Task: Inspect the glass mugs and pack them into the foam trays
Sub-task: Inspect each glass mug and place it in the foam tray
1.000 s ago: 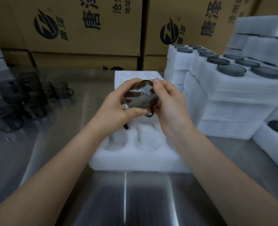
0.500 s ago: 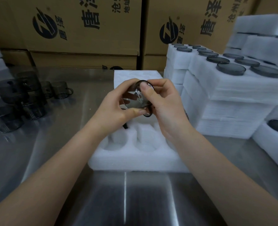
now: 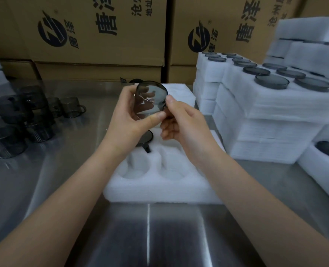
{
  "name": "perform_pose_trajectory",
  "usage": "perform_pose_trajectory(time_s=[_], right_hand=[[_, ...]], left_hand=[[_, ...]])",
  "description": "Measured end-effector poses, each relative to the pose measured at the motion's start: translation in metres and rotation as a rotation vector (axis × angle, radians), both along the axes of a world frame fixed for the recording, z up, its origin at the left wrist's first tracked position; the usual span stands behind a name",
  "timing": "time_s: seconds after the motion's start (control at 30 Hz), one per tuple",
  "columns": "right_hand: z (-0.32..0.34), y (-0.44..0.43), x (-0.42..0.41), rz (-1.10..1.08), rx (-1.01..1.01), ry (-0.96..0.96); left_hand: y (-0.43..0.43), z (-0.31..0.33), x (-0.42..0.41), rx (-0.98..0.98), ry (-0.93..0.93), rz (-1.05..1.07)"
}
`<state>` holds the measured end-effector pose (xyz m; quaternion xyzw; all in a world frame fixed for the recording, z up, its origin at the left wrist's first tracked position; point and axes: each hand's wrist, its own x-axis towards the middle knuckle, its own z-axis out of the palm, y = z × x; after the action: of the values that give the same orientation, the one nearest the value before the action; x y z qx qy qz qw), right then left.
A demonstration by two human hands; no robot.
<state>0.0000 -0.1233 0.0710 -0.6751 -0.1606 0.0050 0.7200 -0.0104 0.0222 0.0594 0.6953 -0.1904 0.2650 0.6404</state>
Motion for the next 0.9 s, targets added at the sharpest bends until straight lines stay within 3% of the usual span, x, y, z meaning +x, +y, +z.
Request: perform_pose_trajectory(time_s=[0.23,0.4,0.7,0.9], right_hand=[[-0.001,-0.002,-0.002,0.180,0.147,0.004],[0.001,0.000,-0.008,0.268,0.199,-0.119],[0.002,0.002,-0.010,0.044,0.002,-0.362],[0.005,0.000,-0.010,-0.009,0.042,-0.334]], left_hand=[[0.001,0.003,-0.002,0.055,0.031,0.029],[0.002,0.004,-0.002,0.030,0.112,0.051],[-0.002,0.002,-0.001,0.015,0.156,0.069],[-0.005,0.000,-0.001,0.096,0.166,0.031]])
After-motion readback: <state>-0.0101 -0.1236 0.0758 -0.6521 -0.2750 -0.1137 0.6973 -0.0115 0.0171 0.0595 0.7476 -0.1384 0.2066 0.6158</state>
